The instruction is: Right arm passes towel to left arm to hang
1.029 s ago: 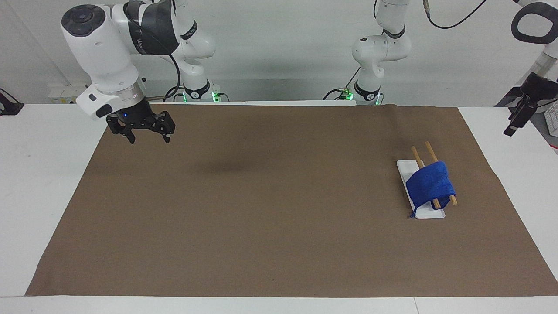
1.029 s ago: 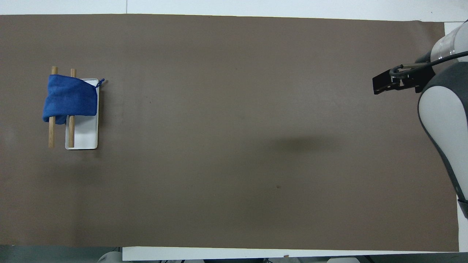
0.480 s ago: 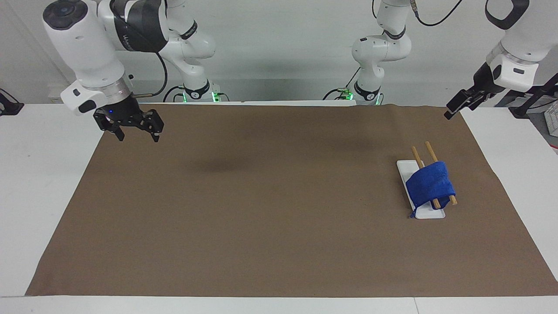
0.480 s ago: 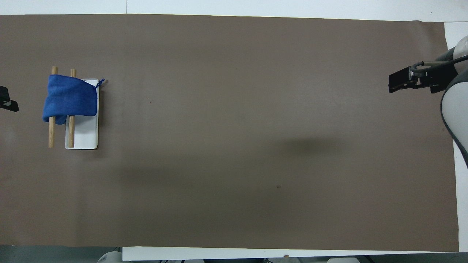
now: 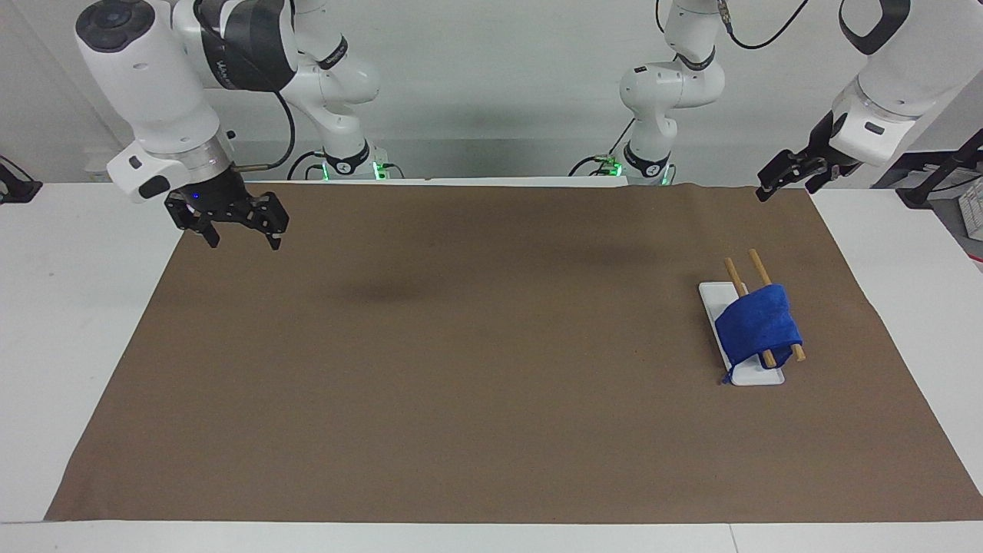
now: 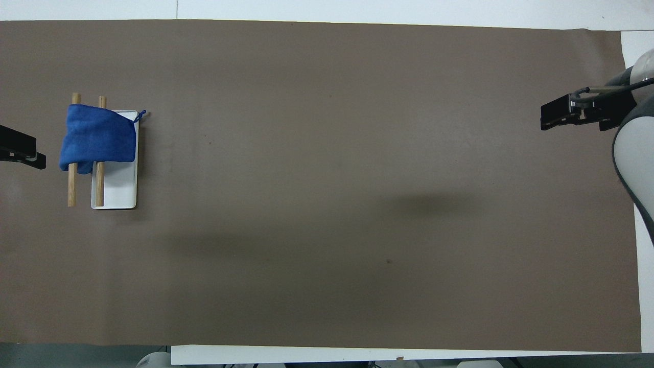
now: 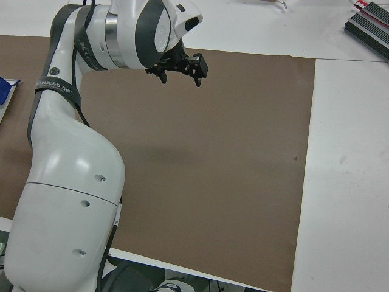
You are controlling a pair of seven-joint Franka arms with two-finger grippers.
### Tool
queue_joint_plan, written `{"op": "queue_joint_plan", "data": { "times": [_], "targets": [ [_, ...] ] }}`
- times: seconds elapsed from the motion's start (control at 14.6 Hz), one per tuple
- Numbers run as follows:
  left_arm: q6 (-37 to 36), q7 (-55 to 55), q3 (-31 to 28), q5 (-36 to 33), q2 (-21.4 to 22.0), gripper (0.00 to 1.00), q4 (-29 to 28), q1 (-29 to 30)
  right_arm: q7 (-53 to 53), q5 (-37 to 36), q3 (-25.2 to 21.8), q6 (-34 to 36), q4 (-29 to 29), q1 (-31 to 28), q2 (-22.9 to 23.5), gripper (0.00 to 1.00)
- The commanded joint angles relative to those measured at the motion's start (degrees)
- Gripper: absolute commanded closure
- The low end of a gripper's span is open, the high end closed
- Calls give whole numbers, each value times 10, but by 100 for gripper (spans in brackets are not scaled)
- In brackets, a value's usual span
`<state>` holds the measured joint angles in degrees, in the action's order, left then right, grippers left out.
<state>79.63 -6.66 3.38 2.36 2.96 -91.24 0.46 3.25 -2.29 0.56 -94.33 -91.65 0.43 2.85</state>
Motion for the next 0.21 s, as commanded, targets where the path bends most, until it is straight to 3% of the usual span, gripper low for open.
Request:
{"op": "queue_joint_plan", "data": {
  "times": [0.0, 0.14],
  "targets": [
    [-19, 33, 7, 5, -3, 0, 14, 9, 4, 10, 2, 3, -16, -5, -14, 0],
    [-19, 37, 7, 5, -3, 0, 14, 9, 4, 10, 2, 3, -16, -6, -14, 0]
  ]
}}
